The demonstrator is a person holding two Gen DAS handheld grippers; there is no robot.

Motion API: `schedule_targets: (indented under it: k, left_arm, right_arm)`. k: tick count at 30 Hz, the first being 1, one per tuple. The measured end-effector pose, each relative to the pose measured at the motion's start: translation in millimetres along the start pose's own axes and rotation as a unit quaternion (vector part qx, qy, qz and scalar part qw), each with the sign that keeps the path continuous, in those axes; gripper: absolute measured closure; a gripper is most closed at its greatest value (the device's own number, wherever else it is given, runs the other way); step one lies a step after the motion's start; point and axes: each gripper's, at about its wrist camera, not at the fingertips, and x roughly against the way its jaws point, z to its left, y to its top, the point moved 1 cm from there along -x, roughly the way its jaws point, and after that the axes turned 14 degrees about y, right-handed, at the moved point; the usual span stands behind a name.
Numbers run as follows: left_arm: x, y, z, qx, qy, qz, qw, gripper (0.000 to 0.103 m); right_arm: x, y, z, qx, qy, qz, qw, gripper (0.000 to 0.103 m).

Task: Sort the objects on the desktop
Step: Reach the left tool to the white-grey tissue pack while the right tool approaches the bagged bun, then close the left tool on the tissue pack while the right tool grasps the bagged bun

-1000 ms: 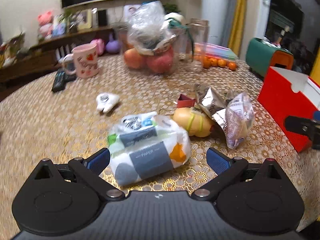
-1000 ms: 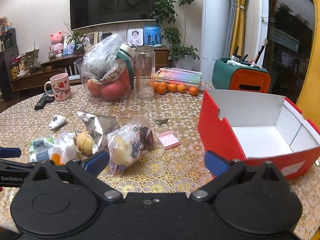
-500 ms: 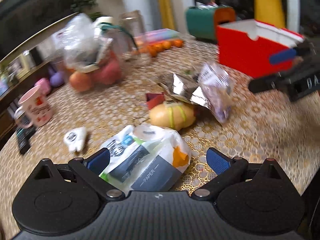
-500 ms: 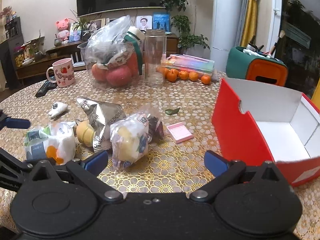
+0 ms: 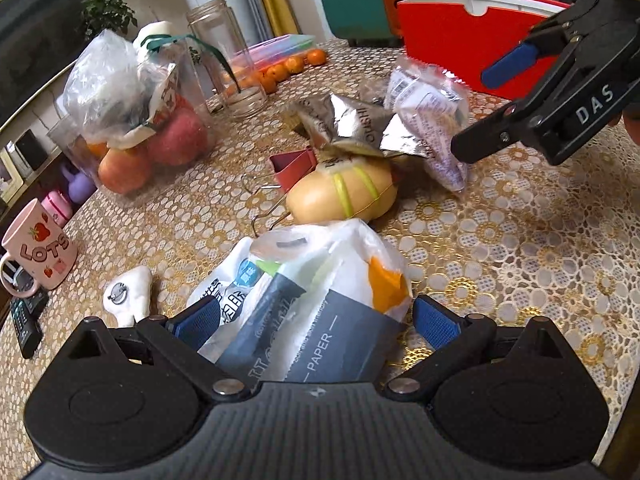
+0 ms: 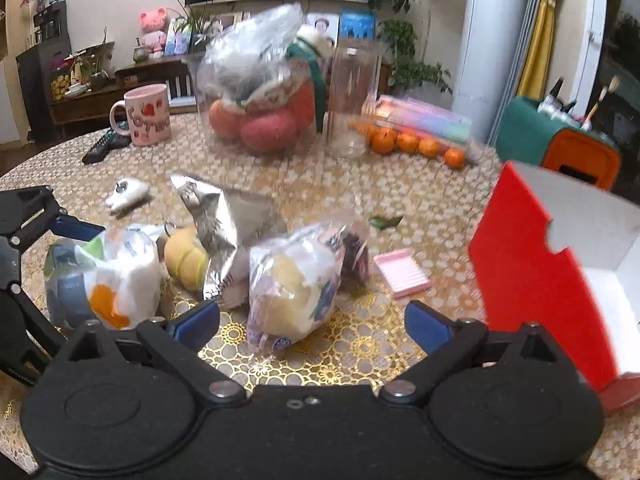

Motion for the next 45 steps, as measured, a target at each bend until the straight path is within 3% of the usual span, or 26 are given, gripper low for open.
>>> schedule_targets:
  k: [10, 19, 27, 45]
  left_arm:
    - [-5, 0, 8, 0.047, -0.028, 0.009, 0.9985, 0.002]
    - [0, 1, 14, 0.081, -0.028, 0.03, 0.9958, 0.017]
    - [6, 3, 11, 0.099, -0.011, 0.039, 0.9942, 0.033]
    - [22, 4, 3, 0.184, 0.025, 0.076, 0.9798, 0.061]
  right_arm:
    - [-20, 0, -4, 0.016, 0.003, 0.005, 1.0, 0.013]
    - [-25, 3, -5, 0.022, 0.015, 0.003, 1.0, 0.026]
    - [-24, 4, -2, 0.03, 0.038, 0.001, 0.999, 0.051]
    - [20, -20, -19, -0.01, 0.044, -0.003, 0.999, 0.058]
